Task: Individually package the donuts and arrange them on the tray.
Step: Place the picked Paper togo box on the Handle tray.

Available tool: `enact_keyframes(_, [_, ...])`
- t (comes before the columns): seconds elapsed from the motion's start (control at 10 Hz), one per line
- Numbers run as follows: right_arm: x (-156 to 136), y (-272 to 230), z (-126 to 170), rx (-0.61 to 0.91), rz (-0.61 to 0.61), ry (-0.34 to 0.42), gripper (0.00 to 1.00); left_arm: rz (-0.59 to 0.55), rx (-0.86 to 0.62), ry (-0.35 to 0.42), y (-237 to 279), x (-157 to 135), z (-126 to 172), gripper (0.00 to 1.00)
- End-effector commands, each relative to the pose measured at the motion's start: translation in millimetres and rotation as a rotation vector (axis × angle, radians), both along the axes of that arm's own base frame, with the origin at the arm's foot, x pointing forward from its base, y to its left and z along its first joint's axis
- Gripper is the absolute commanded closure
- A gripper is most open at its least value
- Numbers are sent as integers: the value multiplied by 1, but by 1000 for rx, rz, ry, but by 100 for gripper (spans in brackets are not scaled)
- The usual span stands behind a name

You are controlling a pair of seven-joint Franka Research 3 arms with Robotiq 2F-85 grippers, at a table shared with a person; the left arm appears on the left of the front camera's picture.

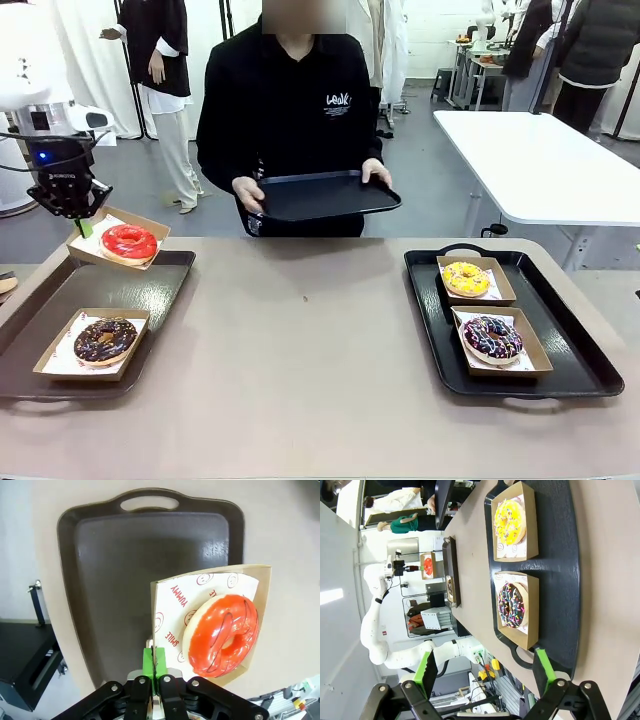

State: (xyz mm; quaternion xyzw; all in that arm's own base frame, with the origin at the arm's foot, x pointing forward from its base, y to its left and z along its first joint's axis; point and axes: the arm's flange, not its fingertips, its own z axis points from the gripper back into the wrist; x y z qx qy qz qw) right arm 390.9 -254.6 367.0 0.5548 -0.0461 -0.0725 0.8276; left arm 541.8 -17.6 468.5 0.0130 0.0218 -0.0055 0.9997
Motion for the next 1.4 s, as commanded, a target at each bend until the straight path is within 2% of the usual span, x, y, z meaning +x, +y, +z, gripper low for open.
enact_keyframes(0.0, [1,-1,2,4,8,0,0,-11,20,-50,-3,19,-2,99])
enact_keyframes(0.1, [1,-1,2,4,8,0,0,0,0,0,0,0,0,99])
enact_keyframes(0.7, [1,-1,2,4,8,0,0,-4,3,-3,-1,5,-1,99])
enact_keyframes(0.9, [1,-1,2,4,8,0,0,-41,-37,-13,2,26,-21,99])
enact_keyframes(1.0, [1,-1,2,4,8,0,0,-35,-43,-44,3,23,-34,99])
enact_keyframes(1.2, [1,-1,2,4,8,0,0,-76,-56,-36,5,36,-49,99])
enact_keyframes(1.3, [1,-1,2,4,8,0,0,-78,-56,-42,6,32,-59,99])
